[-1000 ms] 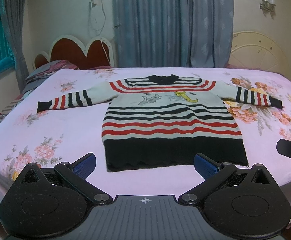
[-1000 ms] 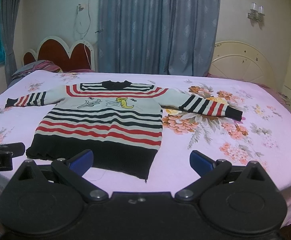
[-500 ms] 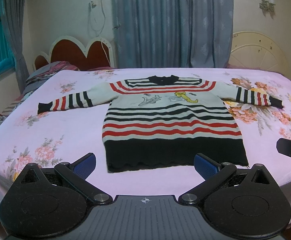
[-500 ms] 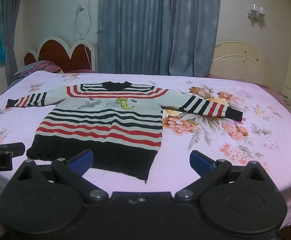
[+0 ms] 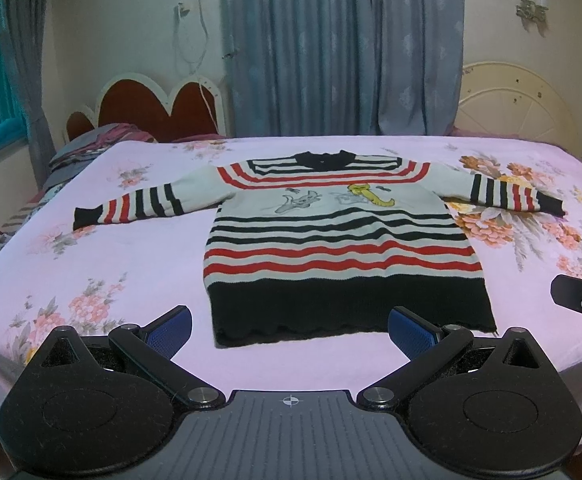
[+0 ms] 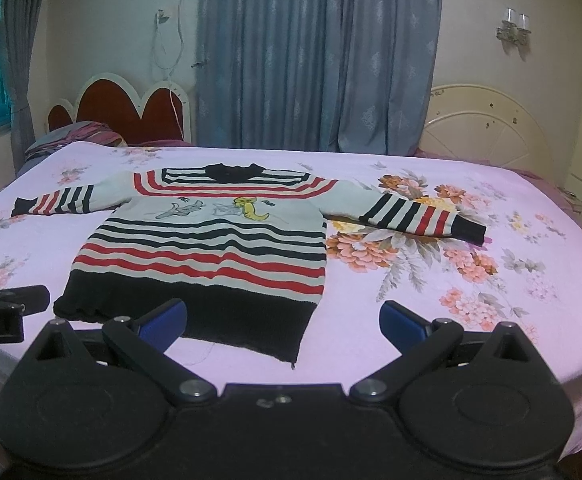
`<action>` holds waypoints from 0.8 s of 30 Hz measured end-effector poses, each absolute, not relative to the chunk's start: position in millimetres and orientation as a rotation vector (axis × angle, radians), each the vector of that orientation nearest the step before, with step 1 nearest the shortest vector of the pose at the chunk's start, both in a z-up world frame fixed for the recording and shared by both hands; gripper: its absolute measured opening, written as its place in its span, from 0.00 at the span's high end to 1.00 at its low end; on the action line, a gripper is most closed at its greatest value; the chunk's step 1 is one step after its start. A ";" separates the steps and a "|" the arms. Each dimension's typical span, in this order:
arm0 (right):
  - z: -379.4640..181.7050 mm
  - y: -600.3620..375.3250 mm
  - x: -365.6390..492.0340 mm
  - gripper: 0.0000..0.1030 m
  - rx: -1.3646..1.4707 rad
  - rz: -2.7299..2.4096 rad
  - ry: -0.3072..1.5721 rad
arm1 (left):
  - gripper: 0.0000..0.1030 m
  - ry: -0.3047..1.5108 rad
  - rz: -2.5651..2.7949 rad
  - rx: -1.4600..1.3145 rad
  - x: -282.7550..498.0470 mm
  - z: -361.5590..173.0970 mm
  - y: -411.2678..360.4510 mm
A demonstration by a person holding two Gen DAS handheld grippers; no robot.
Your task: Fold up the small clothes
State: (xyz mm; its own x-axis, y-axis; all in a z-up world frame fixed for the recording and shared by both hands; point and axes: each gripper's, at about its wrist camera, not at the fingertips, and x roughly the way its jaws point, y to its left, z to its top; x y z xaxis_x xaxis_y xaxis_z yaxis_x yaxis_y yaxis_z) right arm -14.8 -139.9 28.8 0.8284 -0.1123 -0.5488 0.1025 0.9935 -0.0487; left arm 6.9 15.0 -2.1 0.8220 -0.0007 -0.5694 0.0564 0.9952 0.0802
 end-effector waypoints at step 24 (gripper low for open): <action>20.5 -169.0 82.7 0.01 0.018 -0.280 0.586 | 0.00 0.615 -0.225 -0.038 140.6 -6.3 17.8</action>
